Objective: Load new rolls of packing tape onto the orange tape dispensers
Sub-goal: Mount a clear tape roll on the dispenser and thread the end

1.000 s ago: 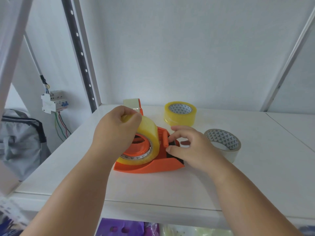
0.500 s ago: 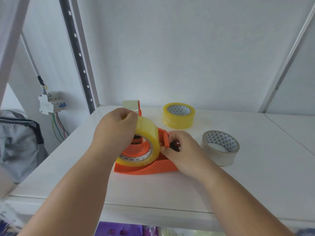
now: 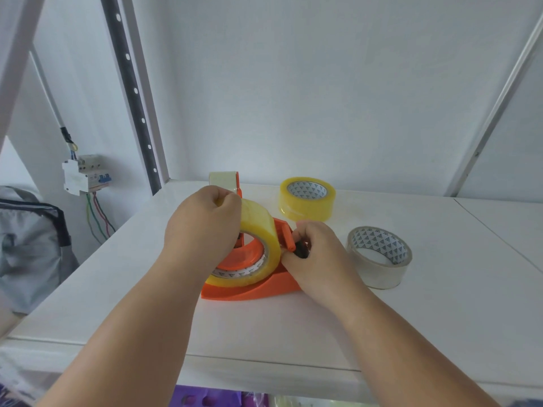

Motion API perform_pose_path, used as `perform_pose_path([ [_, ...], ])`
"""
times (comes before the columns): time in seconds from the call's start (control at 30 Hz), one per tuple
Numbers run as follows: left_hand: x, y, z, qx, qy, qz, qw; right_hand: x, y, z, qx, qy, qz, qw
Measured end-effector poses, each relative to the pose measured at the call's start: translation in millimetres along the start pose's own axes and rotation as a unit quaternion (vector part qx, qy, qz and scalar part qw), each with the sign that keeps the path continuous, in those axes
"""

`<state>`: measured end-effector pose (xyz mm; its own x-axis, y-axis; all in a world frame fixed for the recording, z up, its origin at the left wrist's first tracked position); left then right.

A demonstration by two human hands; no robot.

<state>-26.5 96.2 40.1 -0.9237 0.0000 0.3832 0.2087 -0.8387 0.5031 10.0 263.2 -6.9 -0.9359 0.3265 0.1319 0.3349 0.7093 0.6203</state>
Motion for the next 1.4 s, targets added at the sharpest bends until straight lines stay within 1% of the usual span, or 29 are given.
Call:
perform_pose_path([
  [0.17,0,2,-1,-0.016,-0.001,0.010,1.000,-2,5,-3,-0.012,0.009,0.029,0.999],
  [0.33,-4,2,5,-0.011,-0.030,0.018,0.999,-4,13,4,0.000,-0.022,0.009,1.000],
  [0.4,-3,1,6,-0.004,-0.036,0.006,0.999,-4,14,4,0.024,-0.031,-0.006,0.999],
  [0.5,2,2,6,0.012,-0.036,-0.035,0.999,-4,12,5,0.049,-0.044,-0.021,0.998],
  [0.57,6,2,6,0.028,-0.031,-0.065,0.997,-5,11,4,0.043,-0.047,-0.013,0.998],
  [0.63,8,2,6,0.036,-0.026,-0.076,0.996,-5,10,2,0.033,-0.045,0.004,0.998],
  [0.7,7,1,4,0.036,-0.023,-0.068,0.997,-6,10,0,0.024,-0.039,0.027,0.999],
  [0.8,4,1,2,0.038,-0.022,-0.036,0.998,-9,9,-4,-0.008,-0.012,0.065,0.998],
  [0.87,3,2,2,0.044,-0.021,-0.015,0.999,-10,9,-5,-0.012,0.000,0.074,0.997],
  [1.0,3,1,0,0.050,-0.009,0.002,0.999,-7,11,-3,0.015,0.003,0.055,0.998],
  [1.13,4,1,0,0.053,0.000,-0.003,0.999,-6,10,-2,0.046,0.004,0.029,0.999],
  [1.4,6,2,-1,0.059,0.011,-0.013,0.998,-4,9,-1,0.062,0.009,0.009,0.998],
])
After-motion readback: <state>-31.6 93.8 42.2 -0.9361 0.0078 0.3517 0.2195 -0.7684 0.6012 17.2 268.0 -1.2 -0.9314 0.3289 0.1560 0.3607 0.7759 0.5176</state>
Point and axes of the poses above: each hand's wrist, its own x-axis towards the middle knuckle, its own y-axis out of the back of the hand, z = x × y, the point moved 5 cm from there along x, towards the middle knuckle, and after that the axes turned 12 degrees about -y, right-handed, at the moved point
